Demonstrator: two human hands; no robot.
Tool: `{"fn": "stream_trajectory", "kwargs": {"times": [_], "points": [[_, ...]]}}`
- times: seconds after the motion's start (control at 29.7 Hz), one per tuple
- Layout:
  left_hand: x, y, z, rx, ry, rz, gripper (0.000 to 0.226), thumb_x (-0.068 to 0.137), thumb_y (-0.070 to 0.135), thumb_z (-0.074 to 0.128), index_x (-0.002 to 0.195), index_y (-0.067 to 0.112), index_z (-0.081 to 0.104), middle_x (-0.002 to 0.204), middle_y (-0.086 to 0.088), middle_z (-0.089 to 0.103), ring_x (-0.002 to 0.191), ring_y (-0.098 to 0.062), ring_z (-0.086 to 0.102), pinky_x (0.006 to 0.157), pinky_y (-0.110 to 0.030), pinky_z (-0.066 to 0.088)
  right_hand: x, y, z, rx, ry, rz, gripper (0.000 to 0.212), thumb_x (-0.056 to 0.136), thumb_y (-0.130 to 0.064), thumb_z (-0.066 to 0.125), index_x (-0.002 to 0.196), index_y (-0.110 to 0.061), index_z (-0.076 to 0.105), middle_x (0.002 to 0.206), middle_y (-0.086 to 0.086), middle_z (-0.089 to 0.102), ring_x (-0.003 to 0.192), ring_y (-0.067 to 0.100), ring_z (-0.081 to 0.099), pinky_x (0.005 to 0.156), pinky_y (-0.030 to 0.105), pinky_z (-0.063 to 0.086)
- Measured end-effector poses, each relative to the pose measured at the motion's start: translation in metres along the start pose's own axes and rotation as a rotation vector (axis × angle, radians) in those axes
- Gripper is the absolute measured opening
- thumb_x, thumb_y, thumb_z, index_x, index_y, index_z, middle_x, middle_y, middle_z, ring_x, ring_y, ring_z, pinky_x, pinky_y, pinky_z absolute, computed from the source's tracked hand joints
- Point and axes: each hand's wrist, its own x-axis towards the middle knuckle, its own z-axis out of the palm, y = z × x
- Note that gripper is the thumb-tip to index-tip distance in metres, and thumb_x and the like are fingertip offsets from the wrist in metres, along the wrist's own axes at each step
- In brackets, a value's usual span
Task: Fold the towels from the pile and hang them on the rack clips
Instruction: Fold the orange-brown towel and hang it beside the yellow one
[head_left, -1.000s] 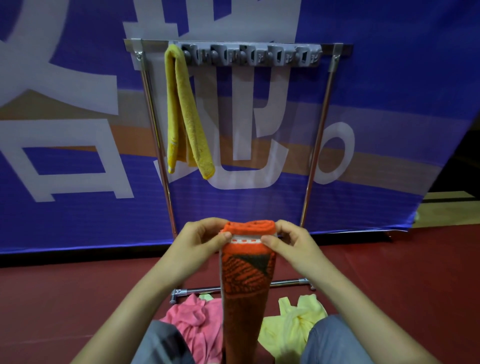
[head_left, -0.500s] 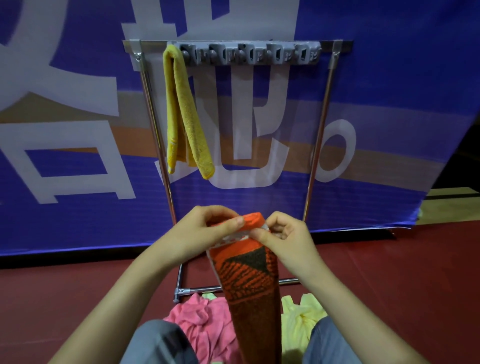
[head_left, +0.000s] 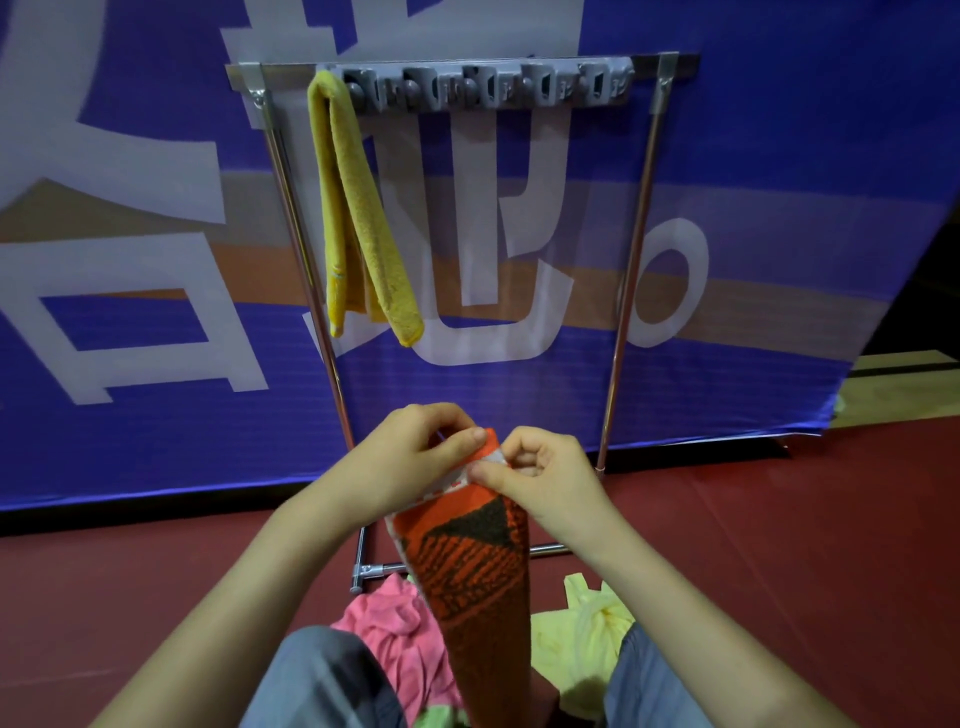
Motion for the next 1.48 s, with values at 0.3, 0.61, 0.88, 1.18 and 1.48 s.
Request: {"fn": "stream_trajectory", "kwargs": {"times": [0.3, 0.61, 0.88, 1.18, 1.48], "points": [[0.003, 0.001, -0.015, 0.039, 0.275, 0.154, 0.019, 0.085, 0.036, 0.048, 0.077, 0.020, 0.056, 0.072, 0.010, 0.058, 0.069, -0.002, 0.054, 0.066, -0.020, 0.042, -0.019, 0.041, -0.006, 0.058, -0.286, 0.229, 0.020, 0.086, -0.006, 0.054, 0.093, -0.024, 0.059, 0.077, -0.023, 0.069, 0.078, -0.013, 0.059, 0.075, 0.007, 0.044], [0.003, -0.031, -0.044, 0.278, 0.460, -0.024, 0.019, 0.089, 0.031, 0.049, 0.091, 0.015, 0.060, 0.085, -0.005, 0.061, 0.086, -0.028, 0.058, 0.074, -0.037, 0.044, -0.035, 0.065, -0.018, -0.035, -0.324, 0.361, 0.017, 0.085, -0.004, 0.057, 0.073, -0.015, 0.059, 0.060, -0.017, 0.064, 0.062, -0.007, 0.055, 0.064, 0.011, 0.044], [-0.014, -0.029, 0.016, -0.180, -0.071, 0.003, 0.030, 0.089, 0.036, 0.040, 0.096, 0.019, 0.063, 0.100, 0.005, 0.066, 0.090, 0.012, 0.056, 0.086, -0.009, 0.038, -0.014, 0.007, -0.019, -0.053, -0.444, 0.215, 0.011, 0.083, -0.014, 0.058, 0.073, -0.018, 0.059, 0.059, -0.017, 0.063, 0.061, -0.008, 0.053, 0.063, 0.008, 0.042], [-0.009, -0.013, 0.046, -0.429, -0.055, 0.098, 0.044, 0.075, 0.053, 0.043, 0.065, 0.011, 0.051, 0.066, 0.007, 0.047, 0.065, -0.002, 0.042, 0.064, -0.018, 0.037, -0.018, -0.014, -0.041, 0.047, -0.471, 0.285, 0.006, 0.073, -0.021, 0.058, 0.072, -0.016, 0.061, 0.059, -0.014, 0.066, 0.058, -0.005, 0.058, 0.060, 0.009, 0.044], [-0.006, 0.012, 0.009, -0.627, 0.127, 0.087, 0.025, 0.074, 0.030, 0.046, 0.055, 0.014, 0.043, 0.046, 0.011, 0.043, 0.044, 0.003, 0.038, 0.047, -0.010, 0.034, -0.031, 0.006, -0.037, 0.035, -0.559, 0.425, 0.055, 0.047, -0.066, 0.072, 0.081, -0.024, 0.062, 0.064, -0.024, 0.067, 0.064, -0.012, 0.059, 0.061, 0.003, 0.042]]}}
